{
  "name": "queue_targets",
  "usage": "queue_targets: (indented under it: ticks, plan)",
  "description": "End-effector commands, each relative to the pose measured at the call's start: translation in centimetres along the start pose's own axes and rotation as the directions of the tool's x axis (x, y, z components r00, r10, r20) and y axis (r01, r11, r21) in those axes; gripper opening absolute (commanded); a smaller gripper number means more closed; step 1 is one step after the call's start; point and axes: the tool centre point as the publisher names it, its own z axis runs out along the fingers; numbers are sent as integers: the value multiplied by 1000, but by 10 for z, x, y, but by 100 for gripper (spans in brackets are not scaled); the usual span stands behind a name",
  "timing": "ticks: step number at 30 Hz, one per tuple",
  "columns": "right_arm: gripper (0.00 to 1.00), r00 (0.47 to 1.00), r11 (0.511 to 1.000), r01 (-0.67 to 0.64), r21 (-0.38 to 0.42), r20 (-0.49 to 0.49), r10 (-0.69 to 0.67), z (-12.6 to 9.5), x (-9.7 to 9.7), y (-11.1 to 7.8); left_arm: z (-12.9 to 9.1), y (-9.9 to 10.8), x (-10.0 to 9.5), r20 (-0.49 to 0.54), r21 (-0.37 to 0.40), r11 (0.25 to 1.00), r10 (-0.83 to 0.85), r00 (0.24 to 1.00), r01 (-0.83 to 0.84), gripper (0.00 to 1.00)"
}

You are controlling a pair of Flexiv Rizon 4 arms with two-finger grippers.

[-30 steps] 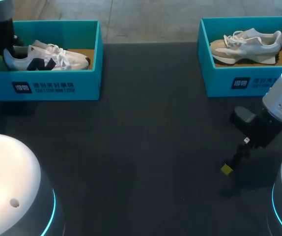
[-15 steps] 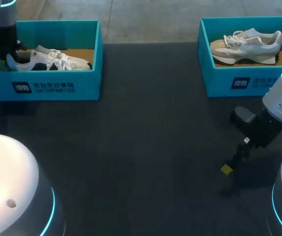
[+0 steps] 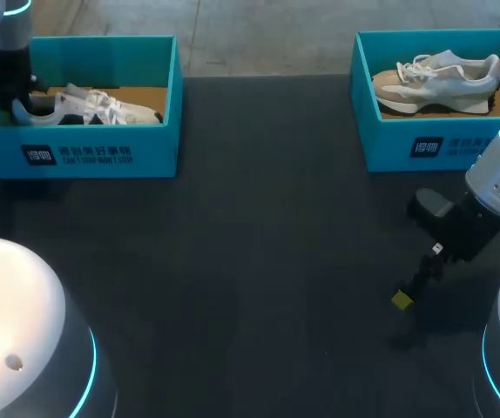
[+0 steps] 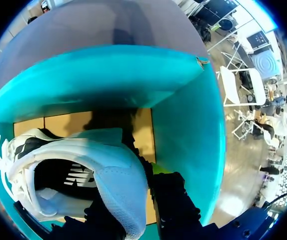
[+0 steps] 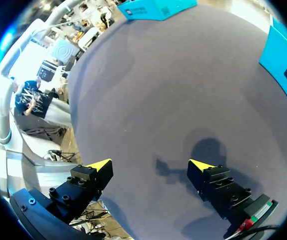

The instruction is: Take the shoe out of the shoebox, open the shoe tongue, remove and reinsert the insole, then place the shoe into the shoebox

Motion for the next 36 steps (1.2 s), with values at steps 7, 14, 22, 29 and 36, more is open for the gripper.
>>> queue_targets:
  ticks: [7, 14, 22, 29, 36]
  plan:
    - [100, 1000, 1000, -1, 1, 4, 1, 1, 1, 0, 9, 6, -2, 14, 14, 1000, -14, 1000, 14, 0]
    - [100, 1000, 1000, -1, 1, 4, 1, 1, 1, 0, 15, 6, -6, 5, 19, 1000, 0, 1000, 0, 0]
    - [100, 1000, 1000, -1, 1, 4, 1, 1, 1, 0, 20, 7, -10, 6, 32, 999, 19, 1000, -19, 0]
    - [100, 1000, 1000, -1, 1, 4, 1, 1, 1, 0, 24, 6, -11, 7, 42, 999, 22, 1000, -23, 0]
    - [100, 1000, 1000, -1, 1, 4, 1, 1, 1, 0, 25, 4, -11, 35, 40, 999, 31, 999, -32, 14]
